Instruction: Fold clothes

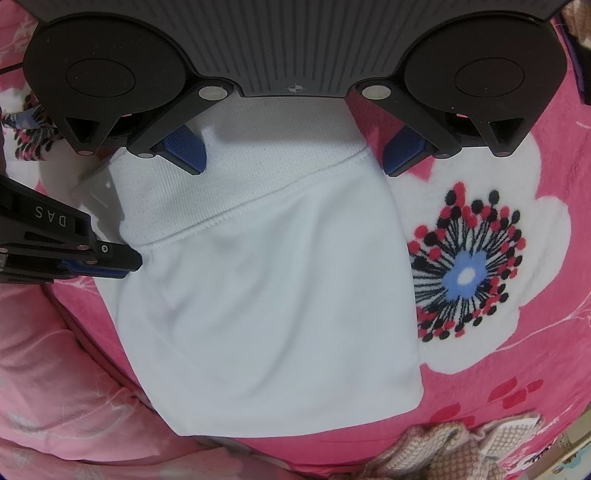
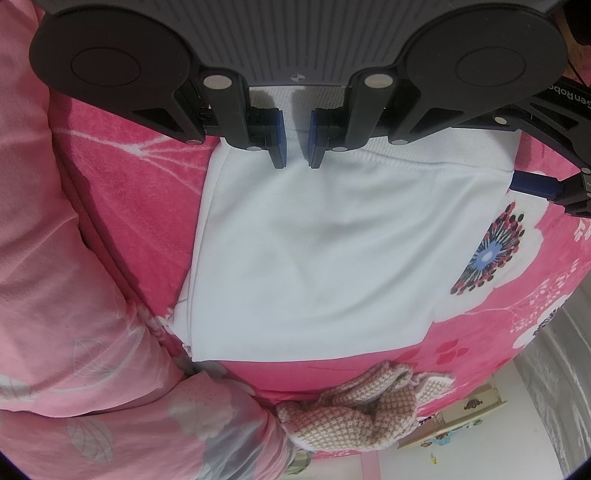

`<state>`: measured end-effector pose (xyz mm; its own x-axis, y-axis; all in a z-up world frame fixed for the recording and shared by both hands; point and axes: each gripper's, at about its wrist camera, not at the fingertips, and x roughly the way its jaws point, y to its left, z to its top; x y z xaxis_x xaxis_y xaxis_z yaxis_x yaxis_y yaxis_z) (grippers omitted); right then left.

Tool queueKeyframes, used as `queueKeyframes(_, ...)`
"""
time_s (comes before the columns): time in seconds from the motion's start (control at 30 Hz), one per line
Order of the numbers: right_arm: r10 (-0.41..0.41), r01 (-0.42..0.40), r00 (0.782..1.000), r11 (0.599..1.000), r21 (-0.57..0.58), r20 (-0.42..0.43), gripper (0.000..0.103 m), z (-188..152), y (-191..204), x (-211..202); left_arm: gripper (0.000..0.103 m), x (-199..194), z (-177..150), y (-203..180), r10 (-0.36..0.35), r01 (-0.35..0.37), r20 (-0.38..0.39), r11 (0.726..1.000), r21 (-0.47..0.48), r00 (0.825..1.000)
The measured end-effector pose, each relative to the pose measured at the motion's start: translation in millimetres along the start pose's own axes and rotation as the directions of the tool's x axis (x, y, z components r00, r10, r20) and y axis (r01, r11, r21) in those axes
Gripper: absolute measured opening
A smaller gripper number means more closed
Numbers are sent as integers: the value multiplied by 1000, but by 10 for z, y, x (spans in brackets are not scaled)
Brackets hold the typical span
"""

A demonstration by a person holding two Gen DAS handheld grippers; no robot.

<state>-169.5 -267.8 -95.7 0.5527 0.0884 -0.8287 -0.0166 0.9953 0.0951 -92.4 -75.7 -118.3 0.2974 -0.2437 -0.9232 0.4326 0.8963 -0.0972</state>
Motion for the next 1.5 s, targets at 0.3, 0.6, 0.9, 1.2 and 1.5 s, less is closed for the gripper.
queueKeyframes(0.3,3,-3,1000,1000,-9,0,15,11,-24,12,103,1,-2,9,3,-3,1,1000,4,1000)
queueKeyframes(0.6,4,-4,1000,1000,-13,0,15,16,-33,16,103,-2,12,-43,11,-11,0,1000,-19,1000)
queueKeyframes(0.9,3,-3,1000,1000,-10,-1,15,18,-25,12,103,6,-2,-35,11,-11,8,1000,-4,1000)
queueKeyframes(1.2,1,-1,1000,1000,-7,2,15,1,-11,10,103,6,-4,-29,13,-13,6,1000,-8,1000)
queueKeyframes(1.5,1,-1,1000,1000,-3,3,15,-10,-2,5,103,51,3,57,-31,30,-22,998,-60,999)
